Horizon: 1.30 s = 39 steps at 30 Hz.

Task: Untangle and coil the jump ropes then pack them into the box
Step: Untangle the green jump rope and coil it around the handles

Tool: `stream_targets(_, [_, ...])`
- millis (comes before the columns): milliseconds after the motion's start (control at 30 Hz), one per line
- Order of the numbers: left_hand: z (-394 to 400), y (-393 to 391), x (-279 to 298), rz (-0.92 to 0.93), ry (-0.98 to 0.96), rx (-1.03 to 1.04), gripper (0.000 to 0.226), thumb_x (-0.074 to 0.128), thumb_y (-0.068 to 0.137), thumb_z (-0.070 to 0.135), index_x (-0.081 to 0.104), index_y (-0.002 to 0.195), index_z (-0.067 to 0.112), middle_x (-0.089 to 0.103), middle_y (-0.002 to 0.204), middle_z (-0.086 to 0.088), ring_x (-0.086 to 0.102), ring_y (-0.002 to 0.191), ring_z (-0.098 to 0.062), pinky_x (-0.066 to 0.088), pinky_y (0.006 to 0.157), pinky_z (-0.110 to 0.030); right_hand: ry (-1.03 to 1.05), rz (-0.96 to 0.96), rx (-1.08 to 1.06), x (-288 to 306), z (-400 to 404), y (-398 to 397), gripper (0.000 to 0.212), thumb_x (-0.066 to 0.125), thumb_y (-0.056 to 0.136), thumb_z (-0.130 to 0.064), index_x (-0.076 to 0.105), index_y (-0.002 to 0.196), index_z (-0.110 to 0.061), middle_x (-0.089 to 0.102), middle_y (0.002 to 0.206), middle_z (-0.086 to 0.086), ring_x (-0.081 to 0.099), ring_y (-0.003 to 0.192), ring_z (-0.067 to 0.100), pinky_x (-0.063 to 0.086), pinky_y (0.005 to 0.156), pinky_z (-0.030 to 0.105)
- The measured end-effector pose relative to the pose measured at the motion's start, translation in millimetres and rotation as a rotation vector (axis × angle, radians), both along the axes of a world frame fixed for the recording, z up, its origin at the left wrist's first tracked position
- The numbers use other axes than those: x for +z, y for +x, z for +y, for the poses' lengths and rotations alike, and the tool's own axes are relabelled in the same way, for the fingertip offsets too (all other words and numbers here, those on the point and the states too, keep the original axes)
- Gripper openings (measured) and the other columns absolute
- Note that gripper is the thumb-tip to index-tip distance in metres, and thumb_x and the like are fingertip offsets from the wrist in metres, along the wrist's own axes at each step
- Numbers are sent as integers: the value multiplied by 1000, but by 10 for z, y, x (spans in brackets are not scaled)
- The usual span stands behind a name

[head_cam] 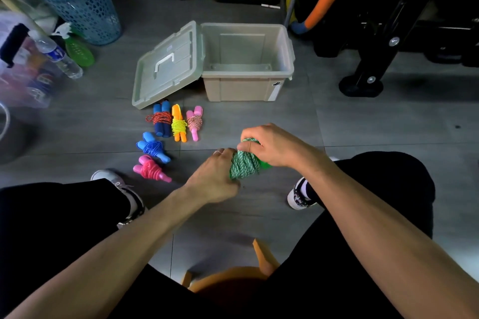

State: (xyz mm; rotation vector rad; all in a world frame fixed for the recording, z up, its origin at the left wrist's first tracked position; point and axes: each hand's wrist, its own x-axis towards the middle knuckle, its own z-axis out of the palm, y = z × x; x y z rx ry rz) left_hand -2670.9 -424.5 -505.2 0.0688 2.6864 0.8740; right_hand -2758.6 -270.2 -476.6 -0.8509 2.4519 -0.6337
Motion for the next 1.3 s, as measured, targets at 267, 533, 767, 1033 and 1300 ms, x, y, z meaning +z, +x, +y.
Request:
stream_targets(267, [-413,-244,190,-982,730,49,43,76,70,22,61,107,5,72,102,-19,71,76,-26,60,66,-33,-372,356,115,-17,-25,179,33,53,96,-33,66,87,-4,57,90,8,57,71,30,49,65,41])
stream_targets(533, [-113,-292,-82,-458,350,414,12,66,77,14,58,69,11,55,60,-7,43,41,-14,30,41,-19,-29,608,93,-85,167,126,40,47,98,-42,62,79,-10,61,83,8,56,80,32,43,65,36])
stream_targets(767, [-107,-371,-113,-35,-340,325,36,66,80,23,56,110,6,64,96,-17,62,88,-39,43,65,-35,200,364,42,-43,-102,424,47,30,104,-43,62,89,-12,68,96,15,63,87,36,33,65,34])
stream_targets(1033, [57,-392,-18,83,-589,183,40,56,88,8,38,124,3,64,112,-17,66,95,-37,38,61,-35,-50,234,-396,10,-1,201,41,57,94,-40,54,64,-11,59,64,13,47,68,35,37,59,35])
stream_targets(1300, [227,-314,119,163,-348,227,40,54,84,-2,35,118,6,55,107,-17,63,88,-43,35,57,-40,-600,60,-898,-57,-94,35,24,73,78,-31,61,68,-13,63,58,6,60,61,34,49,56,41])
